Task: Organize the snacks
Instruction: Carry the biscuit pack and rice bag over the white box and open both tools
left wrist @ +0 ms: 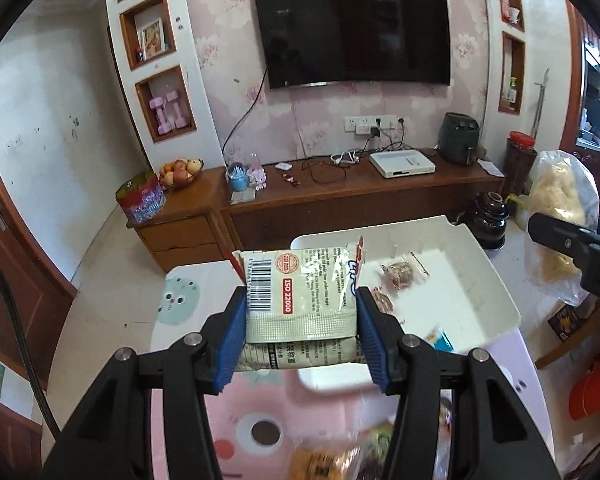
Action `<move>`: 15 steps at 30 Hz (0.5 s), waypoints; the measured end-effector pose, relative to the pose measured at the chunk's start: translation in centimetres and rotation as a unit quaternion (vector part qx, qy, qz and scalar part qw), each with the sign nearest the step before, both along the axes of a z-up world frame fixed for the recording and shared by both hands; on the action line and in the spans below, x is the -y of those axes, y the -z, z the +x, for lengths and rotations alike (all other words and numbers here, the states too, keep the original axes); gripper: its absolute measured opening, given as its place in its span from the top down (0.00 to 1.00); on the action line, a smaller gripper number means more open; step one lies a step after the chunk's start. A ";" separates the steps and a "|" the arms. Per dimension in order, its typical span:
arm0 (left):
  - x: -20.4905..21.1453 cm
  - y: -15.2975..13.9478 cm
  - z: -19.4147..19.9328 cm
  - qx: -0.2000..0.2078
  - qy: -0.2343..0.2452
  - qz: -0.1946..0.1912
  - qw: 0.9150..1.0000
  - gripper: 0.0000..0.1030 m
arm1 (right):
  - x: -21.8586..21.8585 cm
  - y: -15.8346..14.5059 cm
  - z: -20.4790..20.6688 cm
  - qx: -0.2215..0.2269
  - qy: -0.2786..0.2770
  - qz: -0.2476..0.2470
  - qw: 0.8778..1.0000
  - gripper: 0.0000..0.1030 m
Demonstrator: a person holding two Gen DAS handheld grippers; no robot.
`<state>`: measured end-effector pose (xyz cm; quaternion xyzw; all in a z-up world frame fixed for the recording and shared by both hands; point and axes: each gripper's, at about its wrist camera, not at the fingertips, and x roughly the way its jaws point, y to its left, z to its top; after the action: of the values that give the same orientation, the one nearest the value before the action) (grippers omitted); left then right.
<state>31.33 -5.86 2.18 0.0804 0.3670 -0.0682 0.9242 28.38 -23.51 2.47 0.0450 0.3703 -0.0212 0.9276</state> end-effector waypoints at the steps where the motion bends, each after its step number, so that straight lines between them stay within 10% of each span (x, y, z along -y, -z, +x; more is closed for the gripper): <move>1: 0.3 0.7 1.3 -0.006 0.000 -0.007 1.000 0.51 | 0.3 0.5 1.0 -0.006 0.000 0.007 1.000 0.44; 15: 3.2 9.5 9.0 -0.082 -0.007 -0.028 0.996 0.51 | 0.8 10.1 8.7 -0.100 -0.005 0.022 0.995 0.44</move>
<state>40.34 -9.07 -7.35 0.0460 0.4401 -0.0781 0.8934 37.13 -24.34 -7.66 0.0613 0.4620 -0.0129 0.8847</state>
